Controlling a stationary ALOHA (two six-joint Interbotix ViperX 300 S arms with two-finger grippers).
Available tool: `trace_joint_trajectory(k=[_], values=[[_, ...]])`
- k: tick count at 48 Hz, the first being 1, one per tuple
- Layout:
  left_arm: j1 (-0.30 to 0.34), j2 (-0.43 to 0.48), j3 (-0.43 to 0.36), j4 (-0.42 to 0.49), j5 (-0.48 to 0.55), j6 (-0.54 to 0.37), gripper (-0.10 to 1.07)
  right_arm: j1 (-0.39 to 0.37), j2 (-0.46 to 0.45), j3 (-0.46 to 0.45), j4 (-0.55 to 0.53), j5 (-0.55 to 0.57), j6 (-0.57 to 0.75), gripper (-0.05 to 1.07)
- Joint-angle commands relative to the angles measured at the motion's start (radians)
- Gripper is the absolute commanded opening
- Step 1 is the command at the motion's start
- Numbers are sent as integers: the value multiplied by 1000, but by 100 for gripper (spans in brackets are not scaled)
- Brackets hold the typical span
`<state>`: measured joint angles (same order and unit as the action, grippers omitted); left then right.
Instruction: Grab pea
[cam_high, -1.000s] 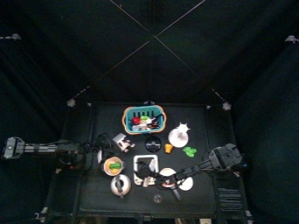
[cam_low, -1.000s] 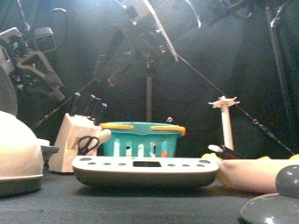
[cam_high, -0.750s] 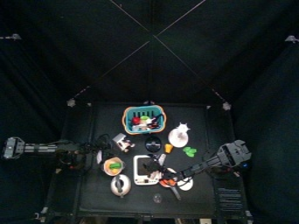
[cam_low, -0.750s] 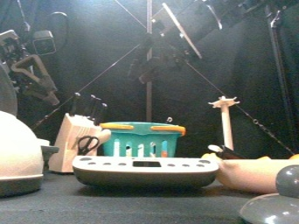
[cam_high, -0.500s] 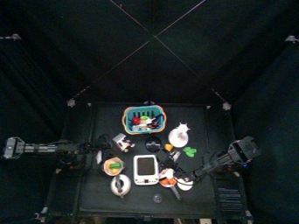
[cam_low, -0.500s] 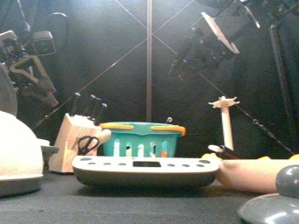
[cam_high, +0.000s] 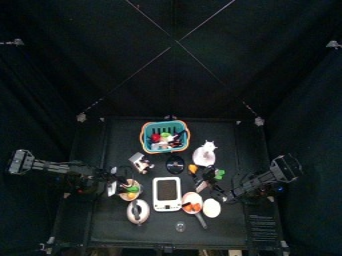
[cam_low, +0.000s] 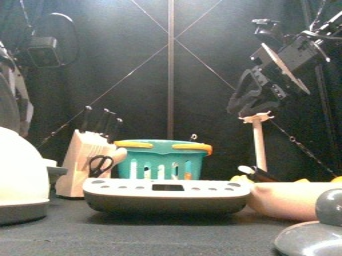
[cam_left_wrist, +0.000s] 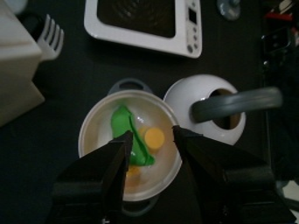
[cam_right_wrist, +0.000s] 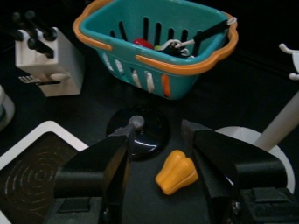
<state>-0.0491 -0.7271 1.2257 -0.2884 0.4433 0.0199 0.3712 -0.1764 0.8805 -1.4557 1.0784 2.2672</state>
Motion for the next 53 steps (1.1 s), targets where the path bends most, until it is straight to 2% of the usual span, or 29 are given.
trace_joint_trajectory(k=[1, 8, 16, 23, 34, 43, 50, 53], values=[[-3, 3, -15, 3, -8, -2, 82, -11, 0, -25, 0, -8, 3, 83], [-6, 46, -54, 3, -44, 0, 89, -44, 44, -40, 0, -63, 0, 83], [-25, 239, -110, 3, -37, 0, 93, -77, 69, -43, -3, -109, -5, 83], [-26, 288, -103, 2, -38, -2, 93, -80, 72, -43, -6, -109, -5, 83], [-21, 334, -104, 2, -46, -2, 91, -86, 81, -49, -8, -109, -5, 83], [-21, 351, -123, 2, -40, 0, 65, -86, 84, -51, -8, -109, -6, 83], [-18, 325, -126, 2, -35, -2, 64, -86, 86, -51, -8, -109, -6, 83], [-14, 314, -129, -2, -37, -5, 68, -86, 86, -51, -8, -109, -6, 83]])
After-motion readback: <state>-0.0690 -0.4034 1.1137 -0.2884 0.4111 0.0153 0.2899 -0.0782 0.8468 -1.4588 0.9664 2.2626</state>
